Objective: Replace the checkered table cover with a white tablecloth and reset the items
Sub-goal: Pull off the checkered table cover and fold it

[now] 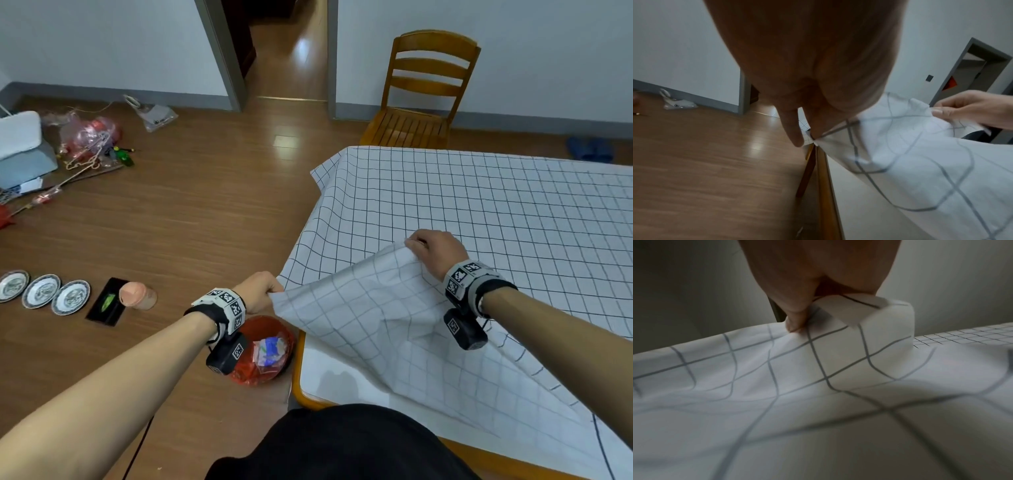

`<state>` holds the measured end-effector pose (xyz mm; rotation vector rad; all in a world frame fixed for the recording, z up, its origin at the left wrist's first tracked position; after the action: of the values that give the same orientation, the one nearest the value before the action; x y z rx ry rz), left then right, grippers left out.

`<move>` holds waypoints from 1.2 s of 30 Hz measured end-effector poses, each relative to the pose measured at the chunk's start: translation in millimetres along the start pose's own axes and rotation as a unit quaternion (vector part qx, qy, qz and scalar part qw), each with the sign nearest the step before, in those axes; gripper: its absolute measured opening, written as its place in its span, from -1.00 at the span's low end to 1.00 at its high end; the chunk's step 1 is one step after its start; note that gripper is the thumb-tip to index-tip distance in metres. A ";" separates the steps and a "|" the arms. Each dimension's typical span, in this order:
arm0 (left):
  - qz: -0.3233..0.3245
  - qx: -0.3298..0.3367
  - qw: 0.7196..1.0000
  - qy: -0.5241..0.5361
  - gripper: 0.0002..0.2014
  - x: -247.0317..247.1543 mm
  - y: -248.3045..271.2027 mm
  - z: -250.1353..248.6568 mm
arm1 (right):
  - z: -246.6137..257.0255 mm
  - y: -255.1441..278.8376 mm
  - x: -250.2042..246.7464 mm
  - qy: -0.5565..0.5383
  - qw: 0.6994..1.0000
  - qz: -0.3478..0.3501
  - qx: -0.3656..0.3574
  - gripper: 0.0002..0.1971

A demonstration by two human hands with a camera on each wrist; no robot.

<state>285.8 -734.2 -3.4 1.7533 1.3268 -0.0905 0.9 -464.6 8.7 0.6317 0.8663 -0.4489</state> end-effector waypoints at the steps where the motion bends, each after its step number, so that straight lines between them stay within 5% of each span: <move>1: 0.014 0.003 1.000 0.002 -0.59 1.1 0.0 2.4 | 0.3 -1.7 1.5 0.019 1.000 0.001 -0.005 -0.74; 11: 0.103 -0.053 0.993 -0.040 -0.50 42.3 11.2 26.4 | 53.8 -28.9 40.5 0.098 0.994 -0.013 -0.055 -0.75; 17: 0.098 -0.059 0.992 -0.062 -0.91 80.5 26.4 48.4 | 89.4 -55.7 69.8 0.138 0.988 0.022 -0.071 -0.76; 20: 0.049 -0.087 0.994 -0.038 -0.69 99.9 26.8 65.6 | 108.6 -71.2 85.3 0.175 0.980 0.052 -0.073 -0.76; 26: -0.005 -0.114 0.988 0.106 -0.63 137.0 20.2 99.1 | 142.7 -95.7 124.3 0.223 0.966 0.099 -0.083 -0.69; 36: -0.038 -0.133 0.977 0.161 -0.41 173.3 14.2 141.4 | 145.7 -106.8 193.7 0.236 0.952 0.178 -0.075 -0.68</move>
<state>431.3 -704.5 -171.2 1.5305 1.5578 0.3274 129.6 -662.1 -112.1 0.7495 1.1978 0.1040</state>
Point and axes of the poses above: each hand's wrist, its own y-axis away from the middle knuckle, its own x-axis out of the palm, z = x × y, the point moved 2 cm from there along -y, towards the middle knuckle, and after that the axes turned 14 degrees about z, right-handed, at the moved point
